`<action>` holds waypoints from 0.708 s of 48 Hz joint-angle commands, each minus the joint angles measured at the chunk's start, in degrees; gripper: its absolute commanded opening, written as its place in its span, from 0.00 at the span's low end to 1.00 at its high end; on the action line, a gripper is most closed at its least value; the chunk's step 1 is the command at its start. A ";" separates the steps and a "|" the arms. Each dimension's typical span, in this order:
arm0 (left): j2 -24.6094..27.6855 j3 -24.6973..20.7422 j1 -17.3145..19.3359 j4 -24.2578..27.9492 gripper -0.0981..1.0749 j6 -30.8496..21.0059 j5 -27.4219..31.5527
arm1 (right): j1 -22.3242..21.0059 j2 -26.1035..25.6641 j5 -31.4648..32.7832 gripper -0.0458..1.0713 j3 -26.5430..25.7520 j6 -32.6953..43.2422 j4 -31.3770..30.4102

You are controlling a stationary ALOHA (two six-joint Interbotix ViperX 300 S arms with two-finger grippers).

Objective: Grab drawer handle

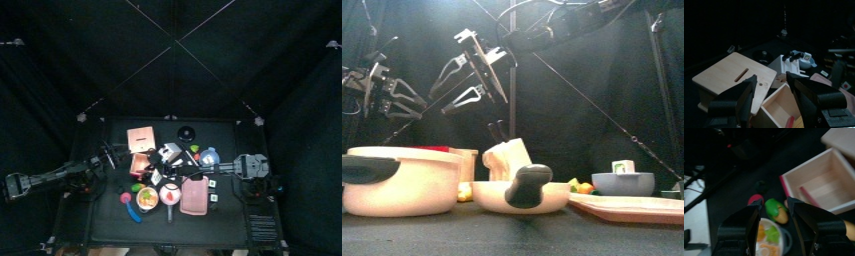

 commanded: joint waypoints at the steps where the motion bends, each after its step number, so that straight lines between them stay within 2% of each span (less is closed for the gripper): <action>1: 0.70 -3.43 0.97 -0.09 0.83 0.09 2.29 | 0.26 -2.37 -4.22 0.77 0.88 0.00 3.43; 9: 2.81 -5.63 3.16 0.18 0.83 0.00 4.92 | 0.35 1.14 -8.70 0.77 1.67 -0.09 10.11; 24: 3.87 -4.92 3.43 0.18 0.83 0.00 5.19 | 0.26 3.96 -6.86 0.77 -0.35 0.00 13.10; 34: 3.87 -4.04 3.43 0.18 0.83 0.00 5.27 | 0.26 5.36 -5.27 0.77 -1.58 0.09 19.78</action>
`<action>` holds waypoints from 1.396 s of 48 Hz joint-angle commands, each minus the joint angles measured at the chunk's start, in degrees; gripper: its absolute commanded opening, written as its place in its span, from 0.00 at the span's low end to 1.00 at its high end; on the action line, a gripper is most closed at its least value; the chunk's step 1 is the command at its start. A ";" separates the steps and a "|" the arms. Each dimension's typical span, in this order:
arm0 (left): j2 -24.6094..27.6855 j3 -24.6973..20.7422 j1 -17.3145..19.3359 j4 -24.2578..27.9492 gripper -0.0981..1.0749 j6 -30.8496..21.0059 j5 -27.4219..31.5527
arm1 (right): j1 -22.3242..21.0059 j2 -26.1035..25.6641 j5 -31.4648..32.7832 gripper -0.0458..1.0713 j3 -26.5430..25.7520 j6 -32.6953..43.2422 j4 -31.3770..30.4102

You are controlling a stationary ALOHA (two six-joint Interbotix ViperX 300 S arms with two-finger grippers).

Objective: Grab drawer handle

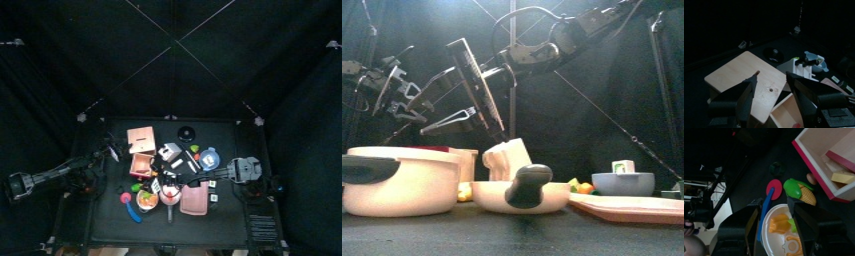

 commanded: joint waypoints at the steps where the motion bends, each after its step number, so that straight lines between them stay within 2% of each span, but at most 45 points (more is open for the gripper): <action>1: 0.18 -0.44 0.18 0.09 0.83 0.09 -0.18 | 0.00 -0.88 0.35 0.77 -1.85 -0.09 3.69; 9: 0.18 -0.18 0.18 0.09 0.83 0.00 0.18 | -0.18 0.70 1.14 0.77 -3.69 -0.18 7.12; 12: 0.18 0.00 0.26 0.09 0.83 0.09 0.18 | -0.18 0.79 3.34 0.77 -4.92 -0.18 7.56; 23: 0.09 0.09 0.79 1.23 0.83 0.18 0.18 | -0.09 -0.44 23.29 0.77 -13.71 0.00 4.83; 28: 0.00 0.09 1.76 1.76 0.83 0.18 0.09 | 0.00 0.88 28.74 0.77 -18.63 1.76 2.81; 34: -0.53 0.44 4.04 3.52 0.83 0.18 0.18 | 0.00 3.60 32.26 0.77 -22.94 8.70 -0.97; 38: -0.79 0.88 5.80 4.31 0.83 0.18 0.18 | 0.88 5.71 34.19 0.77 -25.22 17.23 -6.59; 44: -1.76 0.79 8.96 5.54 0.83 0.18 0.18 | 2.20 8.00 39.99 0.77 -27.69 31.20 -18.72; 49: -2.81 1.32 9.67 6.59 0.83 0.09 0.35 | 3.34 8.53 47.02 0.77 -29.00 39.90 -27.33; 52: -3.16 1.32 9.67 6.77 0.83 0.09 0.44 | 4.13 8.70 48.34 0.77 -29.62 41.75 -28.56; 67: -3.25 0.79 9.58 6.86 0.83 0.09 0.44 | 4.83 9.49 48.43 0.77 -28.48 42.98 -25.14</action>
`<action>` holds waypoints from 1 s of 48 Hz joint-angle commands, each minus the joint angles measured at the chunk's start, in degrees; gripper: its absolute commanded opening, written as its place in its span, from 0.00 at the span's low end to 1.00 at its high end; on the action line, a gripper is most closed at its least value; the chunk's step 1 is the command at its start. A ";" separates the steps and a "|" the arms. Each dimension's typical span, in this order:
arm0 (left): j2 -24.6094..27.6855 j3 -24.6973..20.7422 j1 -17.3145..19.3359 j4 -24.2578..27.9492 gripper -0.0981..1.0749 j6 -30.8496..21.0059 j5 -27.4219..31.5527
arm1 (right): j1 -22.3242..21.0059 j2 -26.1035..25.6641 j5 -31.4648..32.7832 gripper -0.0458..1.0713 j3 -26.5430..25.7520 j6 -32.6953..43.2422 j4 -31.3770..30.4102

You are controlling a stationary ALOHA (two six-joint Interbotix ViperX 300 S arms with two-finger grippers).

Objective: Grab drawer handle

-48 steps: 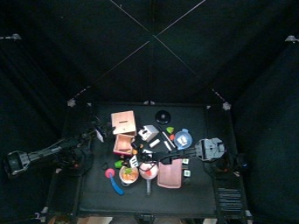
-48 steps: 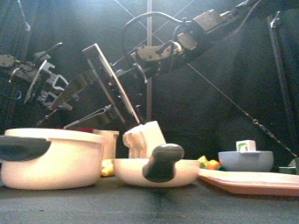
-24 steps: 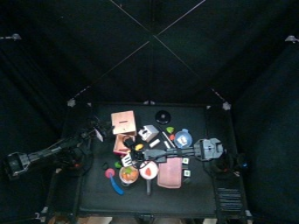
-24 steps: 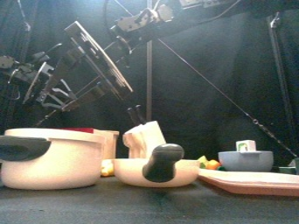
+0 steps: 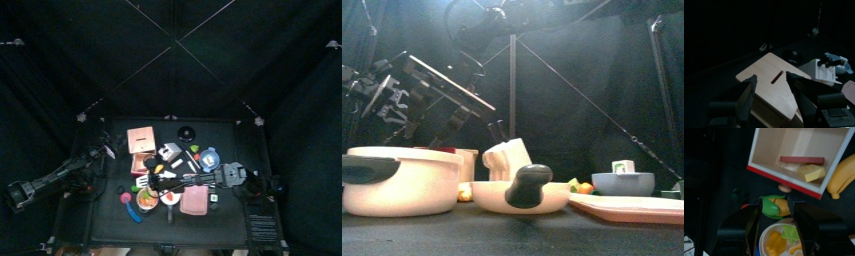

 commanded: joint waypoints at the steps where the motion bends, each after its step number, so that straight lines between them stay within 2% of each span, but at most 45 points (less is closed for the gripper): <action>1: 0.18 -1.23 0.26 0.18 0.83 0.00 -0.26 | -0.09 -1.05 -0.26 0.77 -1.05 0.44 0.79; 23: 0.09 -0.62 0.18 0.18 0.83 0.00 0.00 | -0.44 2.72 0.70 0.77 -4.48 0.97 0.79; 34: 0.09 -0.62 0.18 0.18 0.83 0.00 0.00 | -0.70 4.75 5.19 0.77 -7.38 4.75 -4.22; 48: 0.09 -0.62 0.18 0.18 0.83 0.00 -0.09 | -1.49 4.83 5.89 0.77 -7.56 5.45 -4.75</action>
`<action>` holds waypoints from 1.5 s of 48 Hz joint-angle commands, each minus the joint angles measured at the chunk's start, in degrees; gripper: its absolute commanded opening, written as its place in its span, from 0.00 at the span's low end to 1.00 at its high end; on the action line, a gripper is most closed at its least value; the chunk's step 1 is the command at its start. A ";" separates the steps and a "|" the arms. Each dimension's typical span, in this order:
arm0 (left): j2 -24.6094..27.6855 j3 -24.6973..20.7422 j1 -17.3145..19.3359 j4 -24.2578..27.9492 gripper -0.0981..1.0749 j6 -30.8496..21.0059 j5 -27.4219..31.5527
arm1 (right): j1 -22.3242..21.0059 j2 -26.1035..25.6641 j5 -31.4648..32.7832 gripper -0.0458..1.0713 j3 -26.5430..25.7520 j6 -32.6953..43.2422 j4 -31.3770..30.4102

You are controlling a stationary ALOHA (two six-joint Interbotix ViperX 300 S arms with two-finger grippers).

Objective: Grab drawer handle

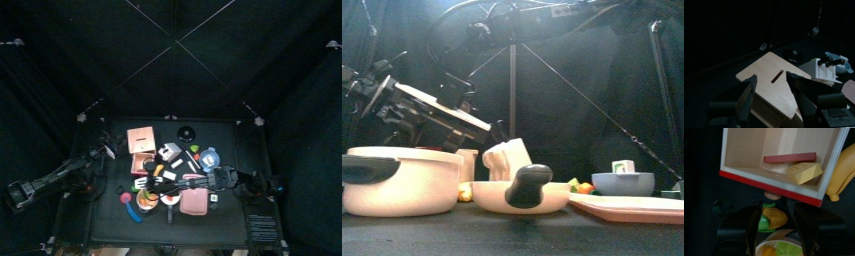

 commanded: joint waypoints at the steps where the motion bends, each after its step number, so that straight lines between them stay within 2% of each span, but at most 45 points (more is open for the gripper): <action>1: 0.09 -0.62 0.09 0.09 0.83 0.09 -0.26 | -0.53 -1.67 0.00 0.77 -1.58 0.26 -0.26; 21: 0.09 -0.53 0.09 0.09 0.83 0.09 -0.26 | -1.32 0.00 0.26 0.76 -3.52 1.23 0.88; 38: 0.09 -0.53 0.09 0.09 0.83 0.09 0.09 | -1.41 1.05 3.87 0.75 -5.98 1.32 0.62; 43: 0.09 -0.53 0.09 0.09 0.83 0.09 0.18 | -1.49 1.14 4.04 0.72 -6.06 1.32 0.88; 50: 0.09 -0.53 0.09 0.09 0.83 0.09 0.18 | -1.58 1.49 4.13 0.59 -6.06 1.32 0.97; 56: 0.09 -0.44 0.09 0.09 0.83 0.09 0.18 | -1.58 1.67 4.13 0.52 -6.06 1.23 0.79; 72: 0.09 0.00 0.09 0.09 0.83 0.09 0.18 | -1.41 1.14 5.89 0.51 -6.06 0.26 -0.88</action>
